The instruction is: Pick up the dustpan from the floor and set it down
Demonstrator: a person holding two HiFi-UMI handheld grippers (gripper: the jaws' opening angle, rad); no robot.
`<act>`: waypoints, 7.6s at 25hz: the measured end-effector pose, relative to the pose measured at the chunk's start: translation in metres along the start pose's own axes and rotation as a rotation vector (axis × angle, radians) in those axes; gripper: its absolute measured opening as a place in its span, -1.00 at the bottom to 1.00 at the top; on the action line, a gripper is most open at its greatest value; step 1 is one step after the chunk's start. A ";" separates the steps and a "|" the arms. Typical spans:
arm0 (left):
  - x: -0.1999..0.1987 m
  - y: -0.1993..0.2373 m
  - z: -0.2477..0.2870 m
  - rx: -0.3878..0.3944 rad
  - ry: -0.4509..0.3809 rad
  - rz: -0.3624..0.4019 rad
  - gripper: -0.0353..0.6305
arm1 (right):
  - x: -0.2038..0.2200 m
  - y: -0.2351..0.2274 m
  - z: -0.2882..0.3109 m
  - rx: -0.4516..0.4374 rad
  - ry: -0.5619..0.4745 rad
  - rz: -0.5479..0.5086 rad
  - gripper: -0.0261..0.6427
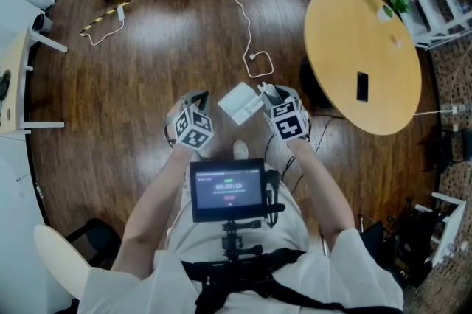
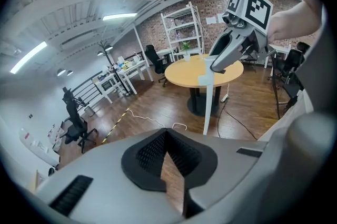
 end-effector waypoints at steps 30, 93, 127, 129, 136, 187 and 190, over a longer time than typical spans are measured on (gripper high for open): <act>-0.014 -0.009 -0.009 -0.006 -0.016 0.010 -0.91 | -0.023 -0.007 -0.042 0.017 -0.089 0.007 -0.49; 0.012 -0.018 0.012 0.037 0.064 -0.016 -0.91 | 0.070 -0.031 0.025 0.046 0.023 0.103 -0.49; 0.025 -0.004 0.035 0.047 0.165 -0.018 -0.91 | 0.117 -0.056 0.108 0.061 0.052 0.134 -0.49; 0.026 -0.005 0.034 0.047 0.165 -0.018 -0.91 | 0.118 -0.056 0.108 0.061 0.048 0.132 -0.49; 0.024 -0.004 0.034 0.044 0.169 -0.019 -0.91 | 0.126 -0.057 0.111 0.066 0.064 0.144 -0.49; 0.025 -0.007 0.041 0.047 0.162 -0.055 -0.91 | 0.216 -0.029 0.147 0.016 0.311 0.020 -0.43; 0.023 -0.010 0.044 0.058 0.160 -0.051 -0.91 | 0.233 -0.028 0.146 0.015 0.339 0.006 -0.41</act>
Point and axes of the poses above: the fingertips, and each gripper's own axes: z forward along the fingers, y to its left, x out of its underside, the point moved 3 cm from there along -z, backward along the fingers
